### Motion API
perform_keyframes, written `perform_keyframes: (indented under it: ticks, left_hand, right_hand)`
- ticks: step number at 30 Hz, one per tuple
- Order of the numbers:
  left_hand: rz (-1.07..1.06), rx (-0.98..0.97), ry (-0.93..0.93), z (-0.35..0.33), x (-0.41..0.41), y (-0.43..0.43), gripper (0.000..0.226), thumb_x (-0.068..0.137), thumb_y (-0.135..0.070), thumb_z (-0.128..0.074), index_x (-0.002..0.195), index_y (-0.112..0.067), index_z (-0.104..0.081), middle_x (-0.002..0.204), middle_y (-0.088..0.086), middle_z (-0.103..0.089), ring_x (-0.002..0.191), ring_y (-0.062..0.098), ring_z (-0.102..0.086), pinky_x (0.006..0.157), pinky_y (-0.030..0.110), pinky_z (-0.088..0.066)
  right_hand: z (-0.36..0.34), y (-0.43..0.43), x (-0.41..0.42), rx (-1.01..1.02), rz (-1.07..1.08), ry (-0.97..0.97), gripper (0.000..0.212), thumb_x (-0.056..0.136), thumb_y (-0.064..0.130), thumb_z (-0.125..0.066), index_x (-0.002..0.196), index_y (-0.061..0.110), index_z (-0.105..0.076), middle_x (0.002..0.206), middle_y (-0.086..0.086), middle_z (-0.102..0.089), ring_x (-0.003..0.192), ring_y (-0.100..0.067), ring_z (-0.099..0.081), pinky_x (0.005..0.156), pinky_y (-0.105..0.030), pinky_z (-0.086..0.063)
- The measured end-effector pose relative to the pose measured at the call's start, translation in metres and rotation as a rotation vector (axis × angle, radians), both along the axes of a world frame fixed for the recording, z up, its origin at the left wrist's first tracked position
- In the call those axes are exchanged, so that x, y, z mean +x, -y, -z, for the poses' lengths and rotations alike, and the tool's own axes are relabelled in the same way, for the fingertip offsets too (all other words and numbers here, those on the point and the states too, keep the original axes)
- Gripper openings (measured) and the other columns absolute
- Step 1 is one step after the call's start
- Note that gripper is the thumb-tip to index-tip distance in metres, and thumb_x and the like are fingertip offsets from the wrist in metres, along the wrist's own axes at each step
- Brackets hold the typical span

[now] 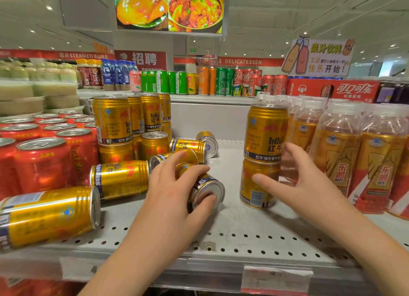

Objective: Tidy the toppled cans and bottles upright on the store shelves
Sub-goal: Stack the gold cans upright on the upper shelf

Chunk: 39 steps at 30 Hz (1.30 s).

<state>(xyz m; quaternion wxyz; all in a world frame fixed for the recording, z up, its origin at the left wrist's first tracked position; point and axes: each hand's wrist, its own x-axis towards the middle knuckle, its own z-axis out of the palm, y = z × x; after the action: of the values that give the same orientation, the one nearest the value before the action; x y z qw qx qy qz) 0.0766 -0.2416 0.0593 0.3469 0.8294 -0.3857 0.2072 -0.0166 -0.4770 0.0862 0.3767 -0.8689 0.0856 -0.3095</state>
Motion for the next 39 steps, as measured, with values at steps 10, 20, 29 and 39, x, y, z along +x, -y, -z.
perform_keyframes:
  ticks: [10, 20, 29, 39]
  left_hand:
    - [0.143, 0.020, -0.129, -0.005, -0.001, -0.002, 0.048, 0.093, -0.038, -0.060, 0.136, -0.052, -0.043, 0.151, -0.031, -0.023, 0.143, -0.010, -0.020, 0.108, 0.014, -0.022]
    - [0.283, -0.111, -0.321, -0.018, -0.008, -0.004, 0.024, 0.100, -0.040, -0.049, 0.118, -0.044, -0.065, 0.131, -0.039, -0.046, 0.129, -0.023, -0.034, 0.089, -0.005, -0.029]
    - [-0.037, -0.040, -0.409, -0.036, 0.001, 0.001, 0.046, 0.079, -0.071, -0.061, 0.110, -0.037, -0.058, 0.113, -0.015, -0.059, 0.097, -0.001, -0.060, 0.069, 0.022, -0.052]
    - [-0.218, 0.173, -0.633, -0.047, -0.016, 0.017, 0.067, 0.065, -0.088, -0.056, 0.104, -0.036, -0.067, 0.097, -0.020, -0.065, 0.089, -0.001, -0.058, 0.066, 0.024, -0.041]
  right_hand:
    - [-0.006, 0.012, 0.026, -0.075, 0.050, -0.108, 0.063, 0.078, 0.063, -0.069, 0.134, 0.044, -0.046, 0.115, 0.028, -0.058, 0.090, 0.008, -0.062, 0.065, -0.015, -0.045]
    - [-0.003, 0.013, 0.046, -0.188, 0.212, -0.200, 0.076, 0.091, 0.051, -0.063, 0.151, 0.021, -0.027, 0.149, 0.000, -0.046, 0.124, -0.017, -0.052, 0.099, -0.039, -0.047]
    - [0.024, -0.016, -0.046, -0.428, 0.022, -0.100, 0.039, 0.087, 0.056, -0.047, 0.125, 0.048, -0.052, 0.110, 0.035, -0.046, 0.100, 0.016, -0.050, 0.079, -0.013, -0.041]
    - [0.033, -0.006, -0.052, -0.384, -0.048, -0.078, 0.019, 0.093, 0.053, -0.047, 0.100, 0.042, -0.062, 0.094, 0.028, -0.058, 0.095, 0.012, -0.051, 0.071, -0.009, -0.042]
